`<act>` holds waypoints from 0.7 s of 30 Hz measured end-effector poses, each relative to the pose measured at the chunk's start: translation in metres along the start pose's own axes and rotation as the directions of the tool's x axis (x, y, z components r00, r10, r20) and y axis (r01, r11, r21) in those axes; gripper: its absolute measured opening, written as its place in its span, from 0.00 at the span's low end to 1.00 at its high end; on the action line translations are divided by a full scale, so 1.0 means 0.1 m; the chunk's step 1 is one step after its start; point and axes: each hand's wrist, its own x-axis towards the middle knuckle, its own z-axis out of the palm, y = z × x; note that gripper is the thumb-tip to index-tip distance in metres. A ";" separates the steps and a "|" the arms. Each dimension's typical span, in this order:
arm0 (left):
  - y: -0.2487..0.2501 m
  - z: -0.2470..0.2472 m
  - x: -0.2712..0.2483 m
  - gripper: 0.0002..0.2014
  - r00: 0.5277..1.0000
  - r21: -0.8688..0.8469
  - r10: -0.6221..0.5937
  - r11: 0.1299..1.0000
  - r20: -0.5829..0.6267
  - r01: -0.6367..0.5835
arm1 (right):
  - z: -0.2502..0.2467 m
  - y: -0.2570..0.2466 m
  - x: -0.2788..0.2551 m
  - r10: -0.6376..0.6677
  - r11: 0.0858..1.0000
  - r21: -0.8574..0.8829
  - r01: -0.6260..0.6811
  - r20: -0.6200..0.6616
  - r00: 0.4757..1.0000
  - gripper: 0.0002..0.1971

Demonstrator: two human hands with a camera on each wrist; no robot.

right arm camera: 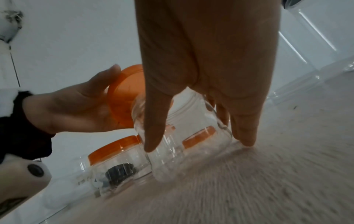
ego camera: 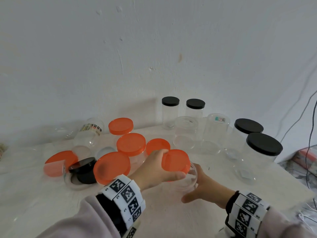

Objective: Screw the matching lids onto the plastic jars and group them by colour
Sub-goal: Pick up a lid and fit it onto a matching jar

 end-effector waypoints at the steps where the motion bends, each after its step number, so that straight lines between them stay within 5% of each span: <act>1: 0.00 0.03 0.01 0.52 1.000 0.043 0.008 0.999 -0.008 -0.008 | 0.00 0.00 0.00 -0.014 1.000 0.004 0.014 0.002 1.000 0.55; 15: 0.06 0.35 0.14 0.57 0.995 0.198 0.097 0.975 0.038 -0.103 | -0.16 0.02 0.00 0.053 0.997 -0.050 -0.053 0.005 0.999 0.60; 21: -0.08 0.32 0.08 0.69 0.997 -0.111 0.010 0.994 0.073 -0.002 | -0.39 -0.37 -0.05 -0.026 0.955 -0.293 0.045 0.069 0.997 0.63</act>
